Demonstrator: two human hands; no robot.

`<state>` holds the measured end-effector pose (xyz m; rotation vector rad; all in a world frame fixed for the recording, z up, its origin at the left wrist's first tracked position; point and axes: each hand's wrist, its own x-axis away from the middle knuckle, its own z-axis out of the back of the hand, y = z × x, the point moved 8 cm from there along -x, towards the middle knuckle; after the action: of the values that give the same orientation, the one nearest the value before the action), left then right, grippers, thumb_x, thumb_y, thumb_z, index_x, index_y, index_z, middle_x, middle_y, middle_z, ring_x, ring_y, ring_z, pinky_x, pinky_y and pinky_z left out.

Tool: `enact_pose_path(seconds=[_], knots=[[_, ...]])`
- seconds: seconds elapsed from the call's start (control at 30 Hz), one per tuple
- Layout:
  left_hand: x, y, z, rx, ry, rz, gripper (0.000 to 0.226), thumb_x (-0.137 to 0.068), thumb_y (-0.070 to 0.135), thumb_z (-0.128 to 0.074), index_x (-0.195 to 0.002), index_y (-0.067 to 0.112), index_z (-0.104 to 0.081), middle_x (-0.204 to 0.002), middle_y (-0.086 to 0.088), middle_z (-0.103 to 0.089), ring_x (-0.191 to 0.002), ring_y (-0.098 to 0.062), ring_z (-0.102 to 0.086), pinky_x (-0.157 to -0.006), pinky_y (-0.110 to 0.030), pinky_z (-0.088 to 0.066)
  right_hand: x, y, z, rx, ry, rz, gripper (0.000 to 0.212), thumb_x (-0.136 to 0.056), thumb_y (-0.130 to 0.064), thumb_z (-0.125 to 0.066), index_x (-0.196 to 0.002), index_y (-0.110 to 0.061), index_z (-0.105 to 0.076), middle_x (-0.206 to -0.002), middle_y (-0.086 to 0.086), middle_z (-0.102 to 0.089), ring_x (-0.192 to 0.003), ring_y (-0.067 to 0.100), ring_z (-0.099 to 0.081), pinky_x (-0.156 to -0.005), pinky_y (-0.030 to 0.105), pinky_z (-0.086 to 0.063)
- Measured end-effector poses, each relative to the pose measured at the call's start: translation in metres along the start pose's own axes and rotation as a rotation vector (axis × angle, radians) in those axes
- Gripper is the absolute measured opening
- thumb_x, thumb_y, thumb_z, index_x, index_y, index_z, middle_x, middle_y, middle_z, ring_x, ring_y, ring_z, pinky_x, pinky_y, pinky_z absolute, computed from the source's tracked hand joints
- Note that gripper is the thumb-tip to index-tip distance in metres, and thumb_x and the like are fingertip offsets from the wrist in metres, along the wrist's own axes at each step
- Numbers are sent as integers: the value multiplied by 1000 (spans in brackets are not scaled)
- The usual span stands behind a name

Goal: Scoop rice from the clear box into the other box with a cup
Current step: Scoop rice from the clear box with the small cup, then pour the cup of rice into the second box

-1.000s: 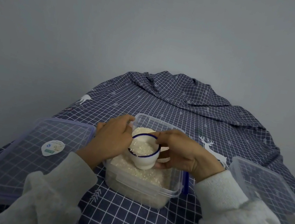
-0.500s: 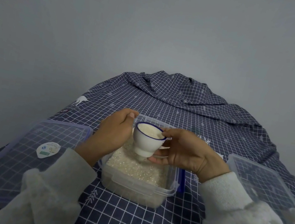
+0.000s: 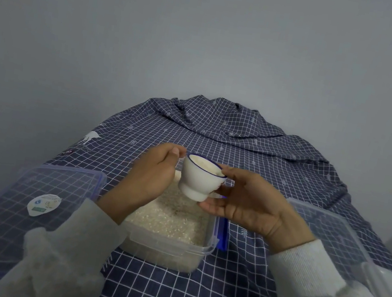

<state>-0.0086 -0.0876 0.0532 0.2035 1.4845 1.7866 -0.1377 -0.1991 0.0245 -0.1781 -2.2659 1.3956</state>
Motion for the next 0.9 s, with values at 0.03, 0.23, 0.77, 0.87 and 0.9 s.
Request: enact_pose_path(seconds=[0.03,0.23,0.77,0.87,0.9], knots=[[0,4,-4,7,-5,-4,31,-100,24,-33,-116,23,-60,-119,6,-61,-115,-12,-53,-100,-34,-40,5,-3,1,-2,4,12,41,-91,-17,-57,-131,-8,-55,-121,23,-53,-98,44,-63,-85,50,-56],[3,26,-30,8,-59,-35,30,-100,31,-32,-110,28,-60,-114,12,-61,-110,-6,-54,-93,-29,-40,37,-25,24,10,72,82,44,-93,-20,-57,-135,-11,-51,-118,20,-49,-89,39,-64,-82,49,-57],[19,76,-156,1,-290,-106,27,-99,42,-30,-101,39,-57,-108,17,-60,-105,0,-52,-106,-41,-34,124,-48,166,-36,398,252,30,-91,-16,-61,-119,-5,-64,-121,22,-52,-101,45,-66,-81,55,-56],[21,84,-181,-9,-320,-126,23,-99,43,-30,-93,40,-52,-93,22,-56,-93,4,-51,-100,-37,-37,140,-50,191,-30,451,283,19,-91,-16,-61,-104,-7,-71,-110,21,-57,-92,43,-68,-77,53,-57],[22,85,-190,-11,-329,-129,22,-98,44,-30,-96,41,-51,-92,23,-55,-94,2,-51,-99,-36,-38,144,-51,199,-26,464,291,20,-91,-16,-60,-107,-7,-70,-109,21,-57,-89,42,-68,-76,53,-57]])
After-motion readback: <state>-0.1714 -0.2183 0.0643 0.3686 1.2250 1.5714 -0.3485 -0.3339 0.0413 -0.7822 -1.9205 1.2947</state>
